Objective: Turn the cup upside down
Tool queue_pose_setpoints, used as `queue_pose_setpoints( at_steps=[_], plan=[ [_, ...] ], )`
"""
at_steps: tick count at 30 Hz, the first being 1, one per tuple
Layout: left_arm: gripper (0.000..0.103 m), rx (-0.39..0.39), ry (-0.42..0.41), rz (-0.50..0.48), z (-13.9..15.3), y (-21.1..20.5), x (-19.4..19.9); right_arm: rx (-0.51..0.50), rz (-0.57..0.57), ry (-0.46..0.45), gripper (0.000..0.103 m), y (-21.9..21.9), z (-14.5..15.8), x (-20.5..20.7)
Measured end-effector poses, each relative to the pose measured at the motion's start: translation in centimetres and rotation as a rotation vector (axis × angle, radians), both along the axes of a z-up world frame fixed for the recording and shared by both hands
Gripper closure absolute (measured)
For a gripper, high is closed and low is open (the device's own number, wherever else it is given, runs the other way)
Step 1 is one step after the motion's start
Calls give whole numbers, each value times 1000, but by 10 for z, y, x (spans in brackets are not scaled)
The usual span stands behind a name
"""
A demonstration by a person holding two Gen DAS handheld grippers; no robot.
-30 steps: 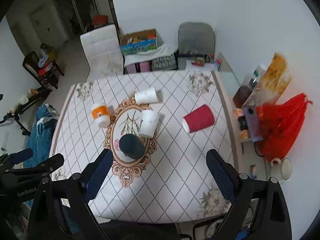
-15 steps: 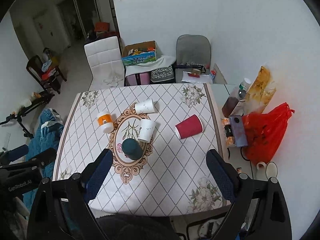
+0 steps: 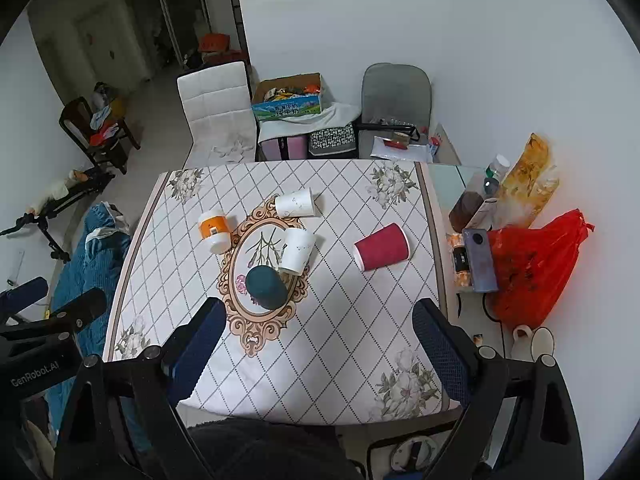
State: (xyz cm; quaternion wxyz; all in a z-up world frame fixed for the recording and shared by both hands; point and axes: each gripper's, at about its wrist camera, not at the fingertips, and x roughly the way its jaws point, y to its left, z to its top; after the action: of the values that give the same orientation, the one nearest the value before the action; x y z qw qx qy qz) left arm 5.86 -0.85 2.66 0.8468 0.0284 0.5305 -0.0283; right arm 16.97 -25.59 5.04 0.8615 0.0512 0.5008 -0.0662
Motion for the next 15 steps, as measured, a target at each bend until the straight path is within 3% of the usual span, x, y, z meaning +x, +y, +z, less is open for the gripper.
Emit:
queue_pose_setpoints(
  at_steps=[15],
  plan=[
    [3, 15, -9, 11, 2, 2, -2, 5, 19, -7, 7, 2, 6, -3]
  ],
)
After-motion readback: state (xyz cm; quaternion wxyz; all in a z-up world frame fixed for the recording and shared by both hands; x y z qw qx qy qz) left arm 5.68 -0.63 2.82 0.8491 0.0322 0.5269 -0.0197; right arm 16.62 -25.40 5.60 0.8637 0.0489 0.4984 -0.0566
